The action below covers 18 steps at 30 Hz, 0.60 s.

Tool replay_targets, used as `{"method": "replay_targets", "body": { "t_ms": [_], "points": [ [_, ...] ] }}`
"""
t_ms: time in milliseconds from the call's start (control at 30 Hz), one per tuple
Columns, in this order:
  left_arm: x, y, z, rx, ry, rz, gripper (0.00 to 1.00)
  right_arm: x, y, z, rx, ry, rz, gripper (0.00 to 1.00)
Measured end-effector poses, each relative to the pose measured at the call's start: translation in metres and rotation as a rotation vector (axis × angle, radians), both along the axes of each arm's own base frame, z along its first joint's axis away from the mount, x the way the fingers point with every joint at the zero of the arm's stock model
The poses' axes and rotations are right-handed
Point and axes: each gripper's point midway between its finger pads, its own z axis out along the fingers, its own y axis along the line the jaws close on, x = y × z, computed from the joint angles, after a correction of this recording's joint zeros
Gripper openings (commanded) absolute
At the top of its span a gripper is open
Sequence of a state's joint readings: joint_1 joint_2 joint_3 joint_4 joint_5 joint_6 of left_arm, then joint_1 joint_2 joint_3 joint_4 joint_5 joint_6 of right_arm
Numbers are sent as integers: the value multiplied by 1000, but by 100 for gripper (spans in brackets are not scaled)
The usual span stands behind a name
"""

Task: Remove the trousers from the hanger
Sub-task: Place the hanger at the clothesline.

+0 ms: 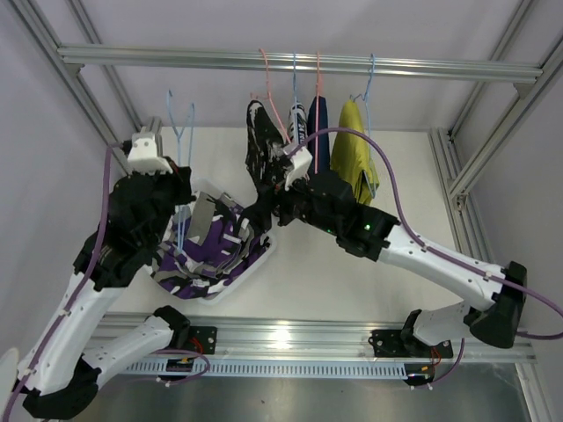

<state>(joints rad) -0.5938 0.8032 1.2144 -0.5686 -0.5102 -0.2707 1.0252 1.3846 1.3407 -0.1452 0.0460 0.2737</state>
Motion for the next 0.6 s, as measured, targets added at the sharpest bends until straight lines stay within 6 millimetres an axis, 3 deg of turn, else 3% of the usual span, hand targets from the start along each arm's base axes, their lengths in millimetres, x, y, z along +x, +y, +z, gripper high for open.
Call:
{"method": "replay_targets", "body": {
  "t_ms": [200,300,433,600],
  "points": [
    [39,-7,29,-14,9,9,1,-8,-42,4,-3,-44,-66,95],
    [60,-14,32,-13,27,-3,0,-11,-62,7,10,-60,-97,96],
    [82,-17,32,-14,56,-14,0,-7,-76,4,12,-65,-132,97],
    [97,-12,43,-25,51,-11,0,-2,-80,-14,-21,-43,-141,97]
  ]
}}
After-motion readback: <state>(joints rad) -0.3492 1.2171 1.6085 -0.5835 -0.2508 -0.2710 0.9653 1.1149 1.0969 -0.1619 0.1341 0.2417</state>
